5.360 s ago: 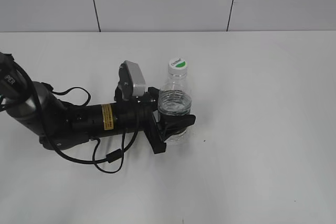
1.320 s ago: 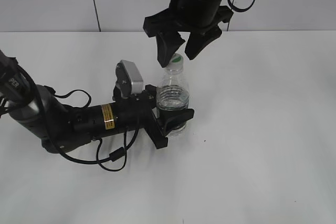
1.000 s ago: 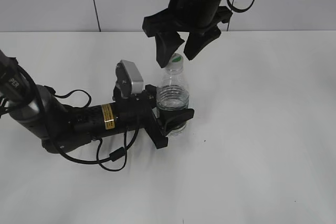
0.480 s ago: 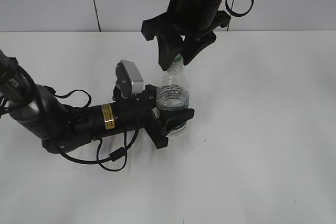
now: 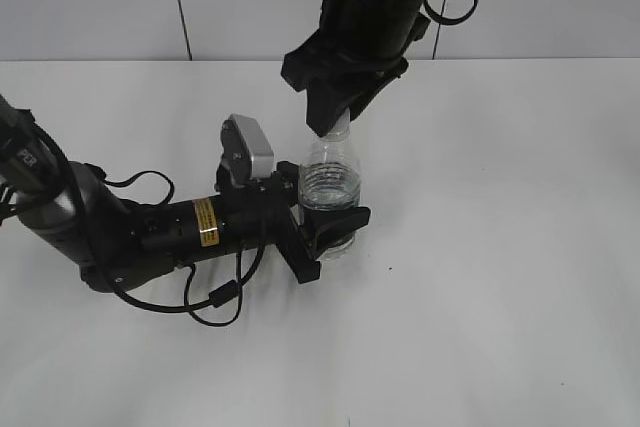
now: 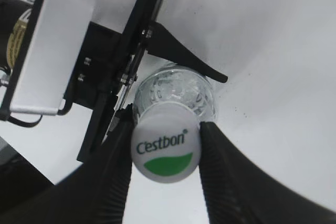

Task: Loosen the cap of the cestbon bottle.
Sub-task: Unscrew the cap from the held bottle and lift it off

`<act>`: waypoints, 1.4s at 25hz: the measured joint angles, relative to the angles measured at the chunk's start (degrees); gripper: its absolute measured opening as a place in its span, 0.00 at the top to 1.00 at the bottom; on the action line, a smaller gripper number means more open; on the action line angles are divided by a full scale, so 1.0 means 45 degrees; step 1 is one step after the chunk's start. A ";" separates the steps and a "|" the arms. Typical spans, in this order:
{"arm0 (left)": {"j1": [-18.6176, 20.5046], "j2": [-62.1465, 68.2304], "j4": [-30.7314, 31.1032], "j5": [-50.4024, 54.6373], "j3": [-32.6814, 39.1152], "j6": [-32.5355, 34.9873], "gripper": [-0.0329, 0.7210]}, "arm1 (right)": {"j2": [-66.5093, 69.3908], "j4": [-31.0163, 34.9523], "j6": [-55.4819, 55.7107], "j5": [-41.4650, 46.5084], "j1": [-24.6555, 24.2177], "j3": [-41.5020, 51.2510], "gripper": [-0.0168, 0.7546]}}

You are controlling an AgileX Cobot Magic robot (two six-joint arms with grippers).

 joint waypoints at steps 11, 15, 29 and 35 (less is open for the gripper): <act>0.0000 0.0000 0.0025 0.0011 0.0000 0.0064 0.42 | -0.0032 -0.0003 -0.4647 0.0000 0.0000 0.0000 0.59; 0.0000 0.0000 0.0079 0.0011 0.0000 0.0079 0.42 | -0.0047 -0.0003 -0.7498 0.0000 0.0000 0.0000 0.59; 0.0000 0.0000 0.0102 0.0011 -0.0003 0.0158 0.42 | -0.0416 0.0038 -1.5670 0.0000 0.0000 0.0065 0.59; 0.0000 0.0000 0.0114 0.0011 -0.0003 0.0158 0.42 | -0.1176 0.0508 -1.5794 0.0000 0.0016 0.0076 0.59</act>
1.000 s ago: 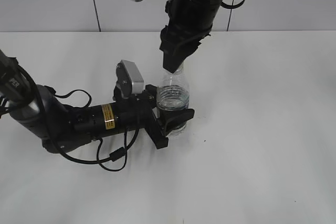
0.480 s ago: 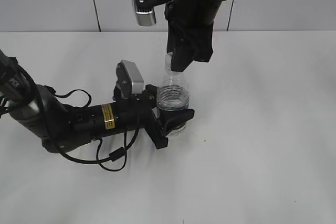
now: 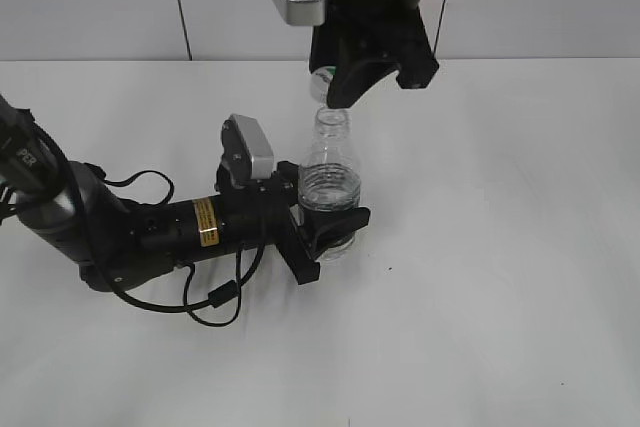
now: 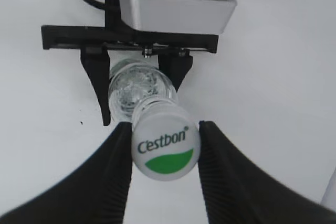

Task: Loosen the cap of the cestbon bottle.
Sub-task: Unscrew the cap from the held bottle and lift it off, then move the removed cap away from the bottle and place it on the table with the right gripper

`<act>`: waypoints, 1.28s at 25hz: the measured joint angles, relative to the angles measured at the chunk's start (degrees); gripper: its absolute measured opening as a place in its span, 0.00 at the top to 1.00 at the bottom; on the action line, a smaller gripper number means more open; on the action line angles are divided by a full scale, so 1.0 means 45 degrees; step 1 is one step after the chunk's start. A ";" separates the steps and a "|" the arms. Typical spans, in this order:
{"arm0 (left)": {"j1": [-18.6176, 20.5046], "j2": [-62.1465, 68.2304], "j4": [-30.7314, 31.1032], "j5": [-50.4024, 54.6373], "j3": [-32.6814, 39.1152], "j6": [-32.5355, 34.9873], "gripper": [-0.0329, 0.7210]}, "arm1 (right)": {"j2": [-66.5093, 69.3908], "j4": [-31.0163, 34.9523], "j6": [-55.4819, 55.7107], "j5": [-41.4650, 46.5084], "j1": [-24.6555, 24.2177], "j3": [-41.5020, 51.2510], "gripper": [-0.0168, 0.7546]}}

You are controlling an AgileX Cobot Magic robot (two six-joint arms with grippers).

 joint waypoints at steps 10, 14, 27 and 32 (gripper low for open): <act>0.0000 0.0000 0.0000 0.0000 0.0000 0.0092 0.42 | -0.0744 -0.1243 1.1454 0.0000 -0.0014 -0.0129 0.59; 0.0000 0.0000 0.0000 0.0000 0.0000 0.0108 0.42 | -0.0744 -0.1517 1.3617 0.0000 -0.0247 -0.0129 0.59; 0.0000 0.0000 0.0000 0.0000 0.0000 0.0133 0.42 | -0.0769 -0.0681 1.5446 -0.0012 -0.3798 0.1687 0.59; 0.0000 0.0000 0.0000 0.0000 0.0000 0.0133 0.42 | -0.0769 -0.0638 1.5446 -0.1329 -0.4051 0.4014 0.59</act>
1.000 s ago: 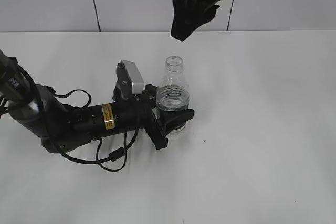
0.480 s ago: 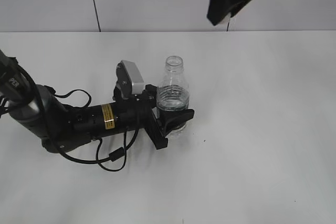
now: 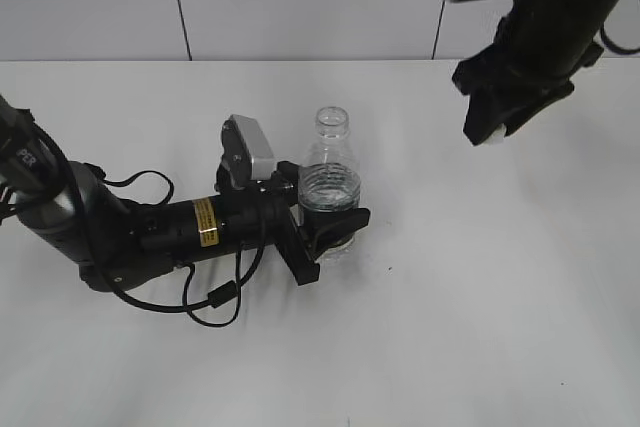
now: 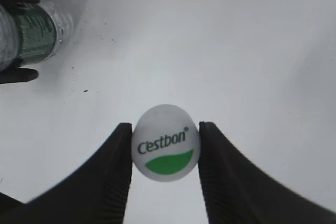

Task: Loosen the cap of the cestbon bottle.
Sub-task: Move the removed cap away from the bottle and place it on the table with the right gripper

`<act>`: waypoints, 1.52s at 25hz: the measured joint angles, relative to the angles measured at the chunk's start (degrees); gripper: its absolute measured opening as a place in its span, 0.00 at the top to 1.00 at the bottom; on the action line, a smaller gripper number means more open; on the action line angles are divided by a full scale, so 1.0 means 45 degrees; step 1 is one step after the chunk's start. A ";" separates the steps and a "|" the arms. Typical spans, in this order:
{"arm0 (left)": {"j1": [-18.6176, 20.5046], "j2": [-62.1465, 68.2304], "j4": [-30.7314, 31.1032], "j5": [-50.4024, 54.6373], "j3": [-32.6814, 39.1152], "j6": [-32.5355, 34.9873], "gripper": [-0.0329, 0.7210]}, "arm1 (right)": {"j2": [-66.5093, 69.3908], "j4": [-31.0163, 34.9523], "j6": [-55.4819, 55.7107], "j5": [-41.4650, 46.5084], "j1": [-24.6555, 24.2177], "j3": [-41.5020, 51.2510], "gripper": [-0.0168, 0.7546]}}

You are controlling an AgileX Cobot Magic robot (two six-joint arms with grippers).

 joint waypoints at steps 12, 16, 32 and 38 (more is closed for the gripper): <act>0.0000 0.0000 0.0036 -0.0012 0.0000 0.0000 0.42 | 0.1776 -0.0356 0.0000 -0.3397 0.0000 0.2117 0.60; 0.0000 0.0000 0.0036 -0.0012 0.0000 0.0000 0.42 | 0.2470 -0.0408 0.0000 -0.3438 0.0000 0.2120 0.60; 0.0000 0.0000 0.0036 -0.0023 0.0000 0.0000 0.42 | 0.2935 -0.0558 0.0084 -0.4140 0.0000 0.2131 0.60; 0.0000 0.0000 0.0036 -0.0023 0.0000 0.0000 0.42 | 0.2961 -0.0673 0.0144 -0.4243 0.0000 0.2131 0.60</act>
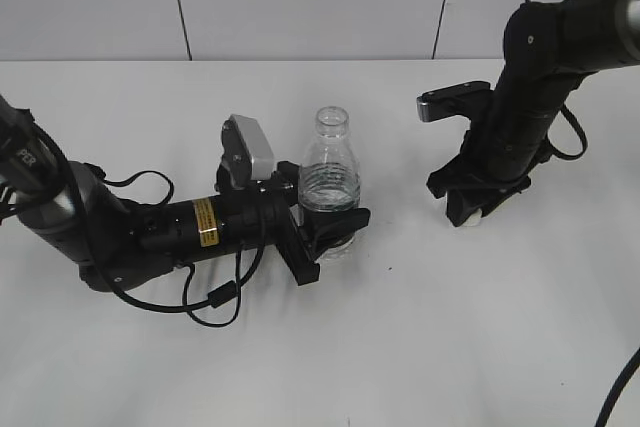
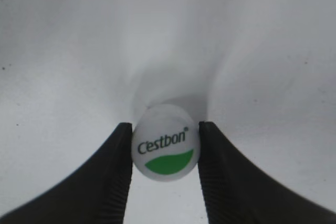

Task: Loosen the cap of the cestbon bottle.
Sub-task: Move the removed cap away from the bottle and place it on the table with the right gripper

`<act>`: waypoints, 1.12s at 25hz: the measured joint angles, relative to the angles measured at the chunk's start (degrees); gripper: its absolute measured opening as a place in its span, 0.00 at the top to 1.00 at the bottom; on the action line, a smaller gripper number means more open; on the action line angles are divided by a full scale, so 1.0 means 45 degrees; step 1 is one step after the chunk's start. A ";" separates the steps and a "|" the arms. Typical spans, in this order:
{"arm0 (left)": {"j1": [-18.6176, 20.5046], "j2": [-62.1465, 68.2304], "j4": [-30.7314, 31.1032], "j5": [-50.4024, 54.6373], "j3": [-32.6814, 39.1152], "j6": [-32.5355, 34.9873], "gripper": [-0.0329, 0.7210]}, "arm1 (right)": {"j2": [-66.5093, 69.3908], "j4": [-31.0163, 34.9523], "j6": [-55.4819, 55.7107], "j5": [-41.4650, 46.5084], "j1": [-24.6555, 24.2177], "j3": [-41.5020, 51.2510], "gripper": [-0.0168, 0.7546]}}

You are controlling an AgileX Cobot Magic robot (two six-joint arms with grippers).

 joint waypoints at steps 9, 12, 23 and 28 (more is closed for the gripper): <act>0.0000 0.0000 0.0000 0.0000 0.0000 0.0000 0.42 | 0.0000 -0.0114 0.0045 0.0000 0.0000 0.0000 0.30; 0.0000 0.0000 -0.0012 0.0000 0.0000 0.0000 0.42 | 0.0000 -0.0114 0.0192 0.0000 0.0000 0.0000 0.22; 0.0000 0.0106 -0.0061 0.0383 0.0000 0.0000 0.25 | 0.0000 -0.0114 0.0369 0.0040 0.0000 0.0000 0.22; 0.0000 0.0125 -0.0086 0.0550 0.0000 -0.0158 0.20 | 0.0000 -0.0114 0.0369 0.0159 0.0000 0.0000 0.22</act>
